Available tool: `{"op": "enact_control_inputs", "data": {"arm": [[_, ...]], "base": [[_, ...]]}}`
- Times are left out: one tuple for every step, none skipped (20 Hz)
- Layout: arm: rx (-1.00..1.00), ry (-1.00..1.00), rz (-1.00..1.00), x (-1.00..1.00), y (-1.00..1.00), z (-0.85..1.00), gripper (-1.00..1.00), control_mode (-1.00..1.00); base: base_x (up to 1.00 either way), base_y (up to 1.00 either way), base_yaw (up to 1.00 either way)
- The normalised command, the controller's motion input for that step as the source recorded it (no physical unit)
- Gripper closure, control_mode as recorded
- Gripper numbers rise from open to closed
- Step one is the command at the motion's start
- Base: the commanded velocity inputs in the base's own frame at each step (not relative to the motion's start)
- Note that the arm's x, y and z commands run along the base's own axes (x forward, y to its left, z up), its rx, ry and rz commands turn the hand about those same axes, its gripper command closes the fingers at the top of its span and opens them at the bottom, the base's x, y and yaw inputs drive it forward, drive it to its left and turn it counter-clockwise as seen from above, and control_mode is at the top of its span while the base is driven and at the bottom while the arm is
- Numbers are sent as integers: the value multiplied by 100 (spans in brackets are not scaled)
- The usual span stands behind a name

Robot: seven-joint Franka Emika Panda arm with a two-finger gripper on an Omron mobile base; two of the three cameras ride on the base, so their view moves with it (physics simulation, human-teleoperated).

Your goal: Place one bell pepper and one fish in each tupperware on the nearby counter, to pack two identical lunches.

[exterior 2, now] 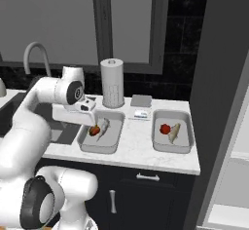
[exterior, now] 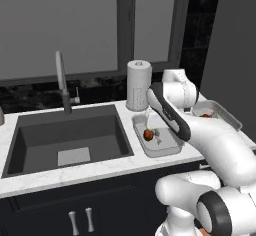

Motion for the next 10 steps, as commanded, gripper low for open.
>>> {"op": "enact_control_inputs", "data": {"arm": [[0,-6,3,-54,14,100,-100,-100],[0,-5,3,-45,11,100,-100,-100],[0,-7,2,-46,9,100,-100,-100],[0,-7,2,-47,6,100,-100,-100],[0,-7,2,-54,0,97,-100,-100],[0,-10,1,-52,0,88,-100,-100],[0,-11,0,-49,0,78,-100,-100],[0,-16,0,-47,0,54,-100,-100],[0,-16,1,-44,0,42,-100,-100],[0,-23,1,-38,0,33,-100,-100]], "base": [[0,0,0],[0,0,0],[0,0,0],[0,0,0],[0,0,0],[0,0,0],[0,0,0],[0,0,0],[0,0,0],[0,0,0]]}}
